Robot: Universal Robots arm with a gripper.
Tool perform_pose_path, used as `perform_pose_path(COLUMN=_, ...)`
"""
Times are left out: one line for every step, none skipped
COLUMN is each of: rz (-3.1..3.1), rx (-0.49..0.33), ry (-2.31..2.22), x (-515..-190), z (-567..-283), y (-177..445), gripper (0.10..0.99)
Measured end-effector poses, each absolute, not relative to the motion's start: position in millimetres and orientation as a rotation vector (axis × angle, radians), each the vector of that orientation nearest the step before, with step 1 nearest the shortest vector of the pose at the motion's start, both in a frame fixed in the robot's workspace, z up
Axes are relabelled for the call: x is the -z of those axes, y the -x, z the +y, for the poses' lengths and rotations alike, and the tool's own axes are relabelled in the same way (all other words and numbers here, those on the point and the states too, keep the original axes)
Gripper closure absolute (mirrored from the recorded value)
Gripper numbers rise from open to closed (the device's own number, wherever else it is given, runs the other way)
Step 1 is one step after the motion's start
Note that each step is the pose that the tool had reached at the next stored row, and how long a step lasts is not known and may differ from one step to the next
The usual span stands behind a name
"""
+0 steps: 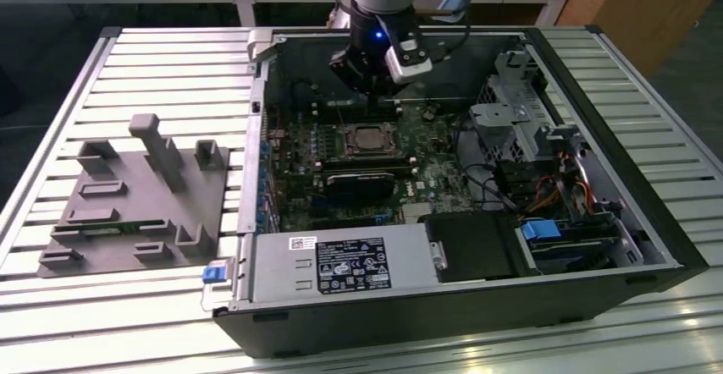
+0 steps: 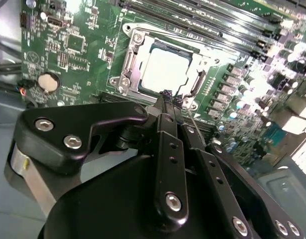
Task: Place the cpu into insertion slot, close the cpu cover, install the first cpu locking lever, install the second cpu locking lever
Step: 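Install the first cpu locking lever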
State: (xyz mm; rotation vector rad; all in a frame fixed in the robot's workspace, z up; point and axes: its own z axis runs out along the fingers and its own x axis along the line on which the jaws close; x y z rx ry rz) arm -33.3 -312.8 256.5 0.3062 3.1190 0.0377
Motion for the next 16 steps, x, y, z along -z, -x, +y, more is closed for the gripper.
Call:
perform_pose_path(rz=3.122, rx=-0.038, ry=-0.281, x=-256.4, z=-312.8, y=33.4, gripper=0.98)
perform_pose_path(rz=3.124, rx=-0.038, ry=-0.254, x=-256.4, z=-312.8, y=33.4, gripper=0.98)
perform_pose_path(rz=3.126, rx=-0.038, ry=-0.227, x=-256.4, z=-312.8, y=33.4, gripper=0.98)
perform_pose_path(rz=3.129, rx=-0.038, ry=-0.198, x=-256.4, z=-312.8, y=33.4, gripper=0.98)
perform_pose_path(rz=3.131, rx=-0.038, ry=-0.168, x=-256.4, z=-312.8, y=33.4, gripper=0.98)
perform_pose_path(rz=3.132, rx=-0.038, ry=-0.14, x=-256.4, z=-312.8, y=33.4, gripper=0.98)
perform_pose_path(rz=3.133, rx=-0.038, ry=-0.112, x=-256.3, z=-312.8, y=33.3, gripper=0.98)
perform_pose_path(rz=3.135, rx=-0.038, ry=-0.084, x=-256.3, z=-312.8, y=33.3, gripper=0.98)
perform_pose_path(rz=3.135, rx=-0.038, ry=-0.056, x=-256.3, z=-312.8, y=33.4, gripper=0.98)
perform_pose_path(rz=3.136, rx=-0.039, ry=-0.038, x=-256.2, z=-312.8, y=33.7, gripper=0.98)
perform_pose_path(rz=3.136, rx=-0.039, ry=-0.035, x=-256.2, z=-312.8, y=36.4, gripper=0.98)
perform_pose_path(rz=3.136, rx=-0.039, ry=-0.035, x=-256.2, z=-312.8, y=39.5, gripper=0.98)
perform_pose_path(rz=3.136, rx=-0.039, ry=-0.035, x=-256.2, z=-312.8, y=43.1, gripper=0.98)
perform_pose_path(rz=3.136, rx=-0.039, ry=-0.035, x=-256.2, z=-312.8, y=46.6, gripper=0.98)
perform_pose_path(rz=3.136, rx=-0.039, ry=-0.035, x=-256.2, z=-312.8, y=49.1, gripper=0.98)
perform_pose_path(rz=3.136, rx=-0.04, ry=-0.035, x=-256.1, z=-312.7, y=51.2, gripper=0.98)
